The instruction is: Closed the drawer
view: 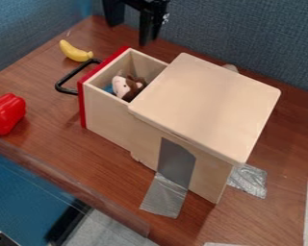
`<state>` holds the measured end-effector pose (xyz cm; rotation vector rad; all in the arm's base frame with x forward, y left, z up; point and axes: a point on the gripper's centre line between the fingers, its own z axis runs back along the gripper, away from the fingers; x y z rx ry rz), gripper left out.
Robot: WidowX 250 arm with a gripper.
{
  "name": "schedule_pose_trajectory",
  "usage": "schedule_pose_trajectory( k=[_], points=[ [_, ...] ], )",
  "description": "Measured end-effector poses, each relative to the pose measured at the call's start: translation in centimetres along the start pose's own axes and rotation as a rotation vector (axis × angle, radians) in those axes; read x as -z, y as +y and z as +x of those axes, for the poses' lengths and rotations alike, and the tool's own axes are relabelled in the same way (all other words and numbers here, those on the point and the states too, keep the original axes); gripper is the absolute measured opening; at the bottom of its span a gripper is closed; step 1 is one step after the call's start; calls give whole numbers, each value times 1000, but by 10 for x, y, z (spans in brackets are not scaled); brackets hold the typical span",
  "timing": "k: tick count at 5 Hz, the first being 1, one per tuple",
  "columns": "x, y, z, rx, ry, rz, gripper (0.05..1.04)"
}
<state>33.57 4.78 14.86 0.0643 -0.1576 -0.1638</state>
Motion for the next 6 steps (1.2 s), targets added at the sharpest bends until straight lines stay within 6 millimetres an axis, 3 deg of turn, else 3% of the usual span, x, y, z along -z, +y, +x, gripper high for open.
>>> schedule_pose_trajectory(
  k=[1,3,4,6],
  points=[
    [10,-2,-1,0,26,-14,1001],
    [24,51,-14,-101,-9,-50,1001],
    [42,71,-25,-135,8,-63,1001],
    [78,88,-30,-161,62,-120,1001]
  ],
)
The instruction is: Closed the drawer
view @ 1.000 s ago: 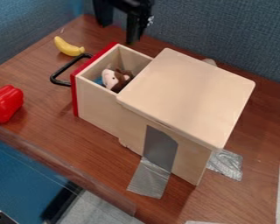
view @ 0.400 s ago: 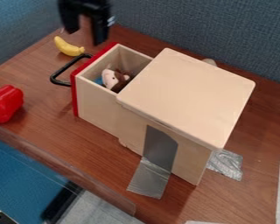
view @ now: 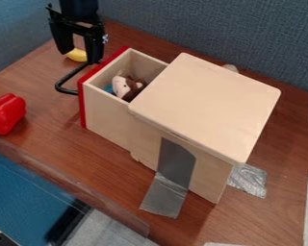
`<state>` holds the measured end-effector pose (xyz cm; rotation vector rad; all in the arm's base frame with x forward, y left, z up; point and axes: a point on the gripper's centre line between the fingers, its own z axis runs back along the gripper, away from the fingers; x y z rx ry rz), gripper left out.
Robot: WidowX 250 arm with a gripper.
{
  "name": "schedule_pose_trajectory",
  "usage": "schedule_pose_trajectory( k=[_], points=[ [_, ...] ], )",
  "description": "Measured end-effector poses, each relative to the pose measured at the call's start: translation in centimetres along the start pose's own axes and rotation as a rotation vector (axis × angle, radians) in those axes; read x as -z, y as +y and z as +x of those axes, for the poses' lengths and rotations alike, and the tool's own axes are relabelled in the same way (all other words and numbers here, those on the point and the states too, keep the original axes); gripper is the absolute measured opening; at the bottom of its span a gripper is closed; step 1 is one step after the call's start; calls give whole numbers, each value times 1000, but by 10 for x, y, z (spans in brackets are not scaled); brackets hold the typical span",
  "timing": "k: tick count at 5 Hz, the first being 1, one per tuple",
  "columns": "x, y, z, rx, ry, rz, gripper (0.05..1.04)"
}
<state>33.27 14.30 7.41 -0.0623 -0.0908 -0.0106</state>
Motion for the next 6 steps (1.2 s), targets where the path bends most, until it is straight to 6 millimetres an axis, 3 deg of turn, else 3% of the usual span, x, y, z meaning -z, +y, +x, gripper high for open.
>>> schedule_pose_trajectory(
  k=[3,4,5,6],
  points=[
    [45,22,-8,-67,124,-18,1001],
    [57,23,-11,-81,158,-19,949],
    [61,20,-13,-100,159,-27,662],
    [69,2,-14,-81,176,-36,362]
  ],
)
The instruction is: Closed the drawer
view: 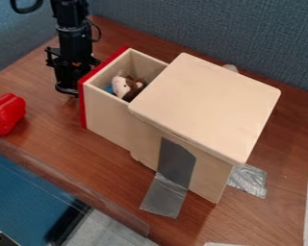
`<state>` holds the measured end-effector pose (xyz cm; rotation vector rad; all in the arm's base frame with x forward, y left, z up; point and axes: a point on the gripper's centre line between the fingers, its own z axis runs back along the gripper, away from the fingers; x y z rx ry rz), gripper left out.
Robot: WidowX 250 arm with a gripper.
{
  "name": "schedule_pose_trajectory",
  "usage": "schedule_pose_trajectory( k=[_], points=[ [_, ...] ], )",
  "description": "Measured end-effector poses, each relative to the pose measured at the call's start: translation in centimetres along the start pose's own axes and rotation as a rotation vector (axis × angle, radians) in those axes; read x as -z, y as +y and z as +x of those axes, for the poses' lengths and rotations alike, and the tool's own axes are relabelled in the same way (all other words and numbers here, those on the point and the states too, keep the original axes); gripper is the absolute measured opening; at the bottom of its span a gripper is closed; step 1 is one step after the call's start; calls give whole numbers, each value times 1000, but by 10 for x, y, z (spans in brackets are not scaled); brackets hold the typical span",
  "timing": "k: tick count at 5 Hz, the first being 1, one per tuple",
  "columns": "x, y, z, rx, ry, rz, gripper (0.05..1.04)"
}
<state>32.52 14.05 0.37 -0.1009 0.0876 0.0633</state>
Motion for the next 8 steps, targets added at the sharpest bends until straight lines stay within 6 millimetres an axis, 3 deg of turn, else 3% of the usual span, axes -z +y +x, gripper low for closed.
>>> schedule_pose_trajectory(
  k=[1,2,4,6,7,8],
  points=[
    [2,-22,-1,34,11,6,170],
    [3,-53,2,82,6,-5,132],
    [7,-81,3,131,21,-7,130],
    [3,-92,-1,131,32,-14,172],
    [-9,-98,-4,115,34,1,404],
    [-33,-93,-6,96,-10,32,712]
  ],
)
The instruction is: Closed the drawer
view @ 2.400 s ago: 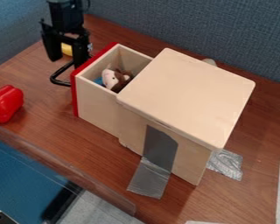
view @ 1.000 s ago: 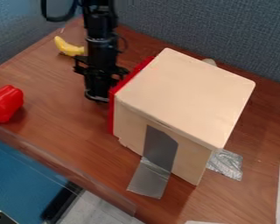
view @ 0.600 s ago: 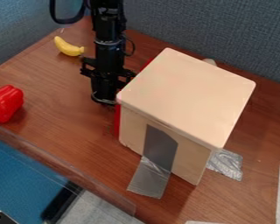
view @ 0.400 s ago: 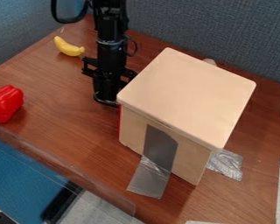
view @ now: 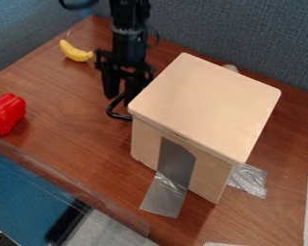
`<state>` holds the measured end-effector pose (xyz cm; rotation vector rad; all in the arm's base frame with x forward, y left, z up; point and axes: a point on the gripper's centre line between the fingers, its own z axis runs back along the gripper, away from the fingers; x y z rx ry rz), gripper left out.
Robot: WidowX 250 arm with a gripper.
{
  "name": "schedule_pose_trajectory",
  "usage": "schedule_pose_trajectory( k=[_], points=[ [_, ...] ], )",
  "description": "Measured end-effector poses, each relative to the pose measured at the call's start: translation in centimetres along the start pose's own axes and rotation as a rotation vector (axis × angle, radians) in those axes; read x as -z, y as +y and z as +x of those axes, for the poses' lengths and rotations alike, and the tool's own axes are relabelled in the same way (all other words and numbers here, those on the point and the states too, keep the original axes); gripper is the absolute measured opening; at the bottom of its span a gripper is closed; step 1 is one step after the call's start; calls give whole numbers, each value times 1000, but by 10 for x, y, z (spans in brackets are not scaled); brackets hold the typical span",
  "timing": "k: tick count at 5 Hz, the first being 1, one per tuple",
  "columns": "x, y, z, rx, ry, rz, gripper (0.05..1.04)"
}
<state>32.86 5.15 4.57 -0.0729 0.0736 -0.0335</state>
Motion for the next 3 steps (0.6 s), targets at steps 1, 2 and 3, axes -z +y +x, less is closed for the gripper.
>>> schedule_pose_trajectory(
  k=[1,2,3],
  points=[
    [-29,15,-6,-17,-59,35,973],
    [-58,19,-15,-1,-120,86,1004],
    [-76,16,-20,14,-162,119,1001]
  ],
)
